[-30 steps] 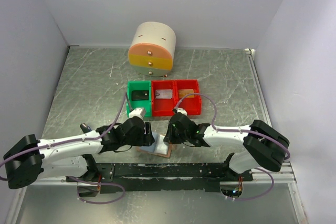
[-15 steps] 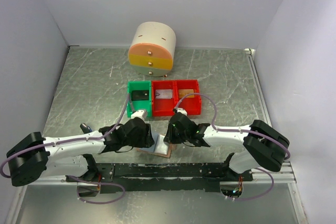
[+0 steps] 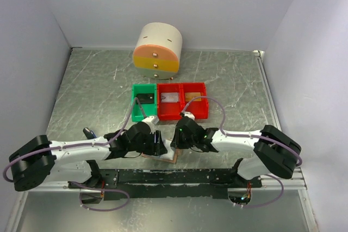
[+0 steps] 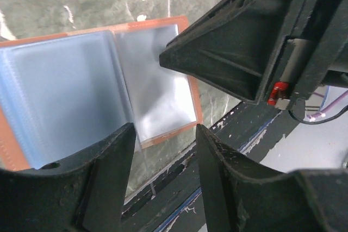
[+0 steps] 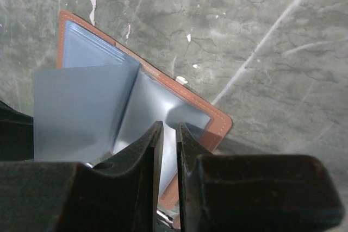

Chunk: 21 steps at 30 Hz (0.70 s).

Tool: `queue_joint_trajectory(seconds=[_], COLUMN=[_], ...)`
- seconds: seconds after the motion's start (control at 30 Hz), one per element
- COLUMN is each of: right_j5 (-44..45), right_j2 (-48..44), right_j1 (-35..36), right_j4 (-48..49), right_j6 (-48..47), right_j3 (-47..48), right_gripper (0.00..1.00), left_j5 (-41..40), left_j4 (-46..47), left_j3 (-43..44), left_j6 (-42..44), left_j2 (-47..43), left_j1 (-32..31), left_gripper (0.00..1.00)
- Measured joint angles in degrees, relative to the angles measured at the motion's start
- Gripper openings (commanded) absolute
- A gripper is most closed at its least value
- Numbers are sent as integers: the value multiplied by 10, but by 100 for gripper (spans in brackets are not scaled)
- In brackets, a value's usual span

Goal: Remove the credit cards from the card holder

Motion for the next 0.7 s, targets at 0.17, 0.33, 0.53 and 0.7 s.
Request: queue_joint_trajectory(seconds=[0.17,0.33,0.53,0.7], right_j5=[26,61,64,28], right_j2=[-37,-113,-127,-110], right_j1=[0,-5,-13,-13], right_j4=[-37,-78,-89,-71], right_j6=[8,8,1,-2], right_j3=[0,14,50,53], right_gripper=[27,33,27,26], left_j5=[42,57,64,66], left_j4=[77,119,143,146], left_j3=[-19,-24,-24,-24], left_j6=[-4,-7,-8,-7], left_j2=[55,83,102,106], left_j1=[-4,-7,-9,-11], left_gripper=[58,58,58,59])
